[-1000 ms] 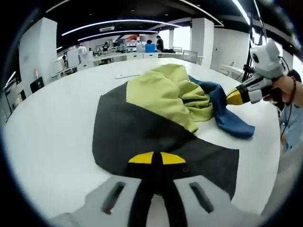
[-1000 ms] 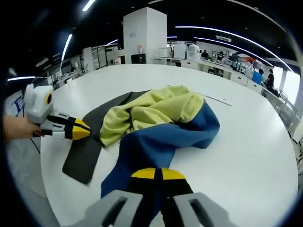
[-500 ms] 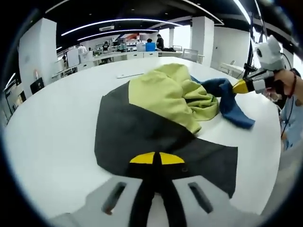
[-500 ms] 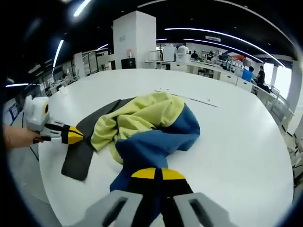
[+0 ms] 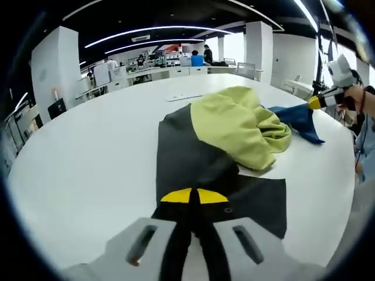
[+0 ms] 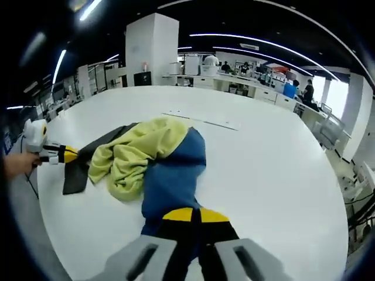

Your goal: Fold the garment on the visible template until the final outline fits inside the template.

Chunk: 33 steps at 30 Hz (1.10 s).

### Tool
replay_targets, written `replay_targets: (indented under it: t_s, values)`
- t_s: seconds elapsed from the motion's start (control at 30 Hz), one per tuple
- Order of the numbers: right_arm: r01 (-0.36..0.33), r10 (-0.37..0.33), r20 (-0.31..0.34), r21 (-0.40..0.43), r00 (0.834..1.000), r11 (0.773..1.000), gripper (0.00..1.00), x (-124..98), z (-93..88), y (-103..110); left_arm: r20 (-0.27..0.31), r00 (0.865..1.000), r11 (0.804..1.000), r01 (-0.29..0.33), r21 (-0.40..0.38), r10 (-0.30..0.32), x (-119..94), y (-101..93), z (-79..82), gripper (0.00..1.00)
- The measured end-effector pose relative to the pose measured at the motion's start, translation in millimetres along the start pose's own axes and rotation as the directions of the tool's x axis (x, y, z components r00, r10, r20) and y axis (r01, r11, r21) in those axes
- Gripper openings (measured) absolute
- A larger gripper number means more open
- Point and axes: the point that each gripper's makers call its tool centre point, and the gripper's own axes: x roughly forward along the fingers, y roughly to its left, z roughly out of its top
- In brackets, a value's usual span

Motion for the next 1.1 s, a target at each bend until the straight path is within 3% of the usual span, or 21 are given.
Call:
replay_targets:
  t_s: [0.23,0.4,1.1]
  values:
    - [0.046,-0.045,-0.027,0.012,0.999,0.999,0.00,1.5,-4.9,-29.5,-0.009,0.999,0.999,-0.036,-0.011,0.036,-2.4,19.1,-2.8,0.00]
    - [0.071,-0.067,-0.051,0.068,0.996,0.995,0.00,6.3,-7.9,-55.4,-0.022,0.999,0.999,-0.039,0.003,0.039,-1.7,26.9,-3.8,0.00]
    - [0.155,-0.152,-0.179,0.003,0.972,0.988,0.00,12.3,-21.3,-115.2,-0.057,0.993,0.994,-0.106,0.011,0.106,-2.0,68.3,-6.0,0.00]
